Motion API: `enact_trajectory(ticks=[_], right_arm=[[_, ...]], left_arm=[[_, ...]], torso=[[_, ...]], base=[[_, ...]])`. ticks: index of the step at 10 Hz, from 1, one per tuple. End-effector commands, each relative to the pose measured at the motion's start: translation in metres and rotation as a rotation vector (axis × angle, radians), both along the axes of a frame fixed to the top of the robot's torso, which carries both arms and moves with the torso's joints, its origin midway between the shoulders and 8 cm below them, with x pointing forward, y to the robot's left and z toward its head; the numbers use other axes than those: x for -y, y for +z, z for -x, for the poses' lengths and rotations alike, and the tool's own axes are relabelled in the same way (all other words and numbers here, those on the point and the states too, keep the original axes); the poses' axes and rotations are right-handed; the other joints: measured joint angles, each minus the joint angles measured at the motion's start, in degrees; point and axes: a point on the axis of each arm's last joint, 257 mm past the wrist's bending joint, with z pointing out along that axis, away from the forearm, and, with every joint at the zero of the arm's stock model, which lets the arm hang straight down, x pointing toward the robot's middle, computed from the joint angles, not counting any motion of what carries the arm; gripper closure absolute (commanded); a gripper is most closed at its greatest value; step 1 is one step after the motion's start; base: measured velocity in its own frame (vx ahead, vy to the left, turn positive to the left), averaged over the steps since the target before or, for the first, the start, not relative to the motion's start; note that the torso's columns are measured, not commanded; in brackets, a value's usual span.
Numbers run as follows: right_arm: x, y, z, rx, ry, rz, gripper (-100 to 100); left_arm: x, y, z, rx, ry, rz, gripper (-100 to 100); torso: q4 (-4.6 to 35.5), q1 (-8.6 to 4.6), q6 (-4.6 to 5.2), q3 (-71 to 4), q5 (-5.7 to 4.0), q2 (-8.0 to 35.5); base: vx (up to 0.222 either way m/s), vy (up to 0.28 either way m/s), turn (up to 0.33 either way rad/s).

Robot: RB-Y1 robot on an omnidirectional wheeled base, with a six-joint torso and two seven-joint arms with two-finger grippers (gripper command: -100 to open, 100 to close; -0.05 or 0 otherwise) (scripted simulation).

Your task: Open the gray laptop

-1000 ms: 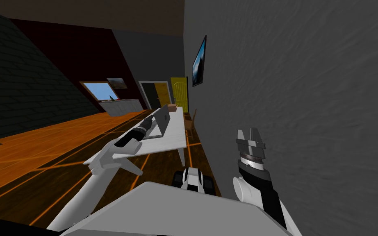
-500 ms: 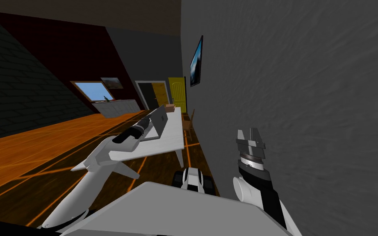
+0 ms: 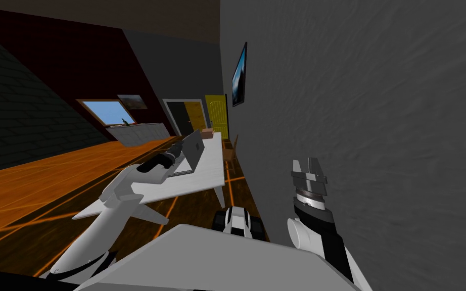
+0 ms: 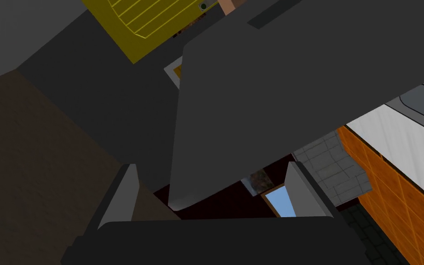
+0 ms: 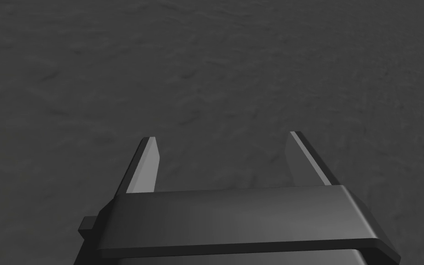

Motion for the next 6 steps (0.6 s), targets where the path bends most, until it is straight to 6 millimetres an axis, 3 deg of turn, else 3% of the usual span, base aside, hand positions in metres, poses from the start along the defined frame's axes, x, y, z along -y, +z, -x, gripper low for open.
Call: enact_trajectory(ticks=[1,2,6], right_arm=[[0.0,0.0,0.0,0.0,0.0,0.0,0],[0.0,0.0,0.0,0.0,0.0,0.0,0],[0.0,0.0,0.0,0.0,0.0,0.0,0]], left_arm=[[-0.0004,0.003,0.0007,0.001,0.001,-0.001,-100],[-0.0006,0.0033,0.0009,0.001,0.002,-0.001,100],[-0.0019,-0.0035,-0.0089,0.064,-0.006,0.183,100]], torso=[[0.0,0.07,0.02,-0.1,0.01,-0.2],[0.0,0.0,0.01,-0.1,0.01,-0.1],[0.0,0.52,-0.17,0.0,0.3,0.0]], base=[[0.052,0.019,-0.01],[0.007,0.004,0.003],[-0.046,0.112,0.015]])
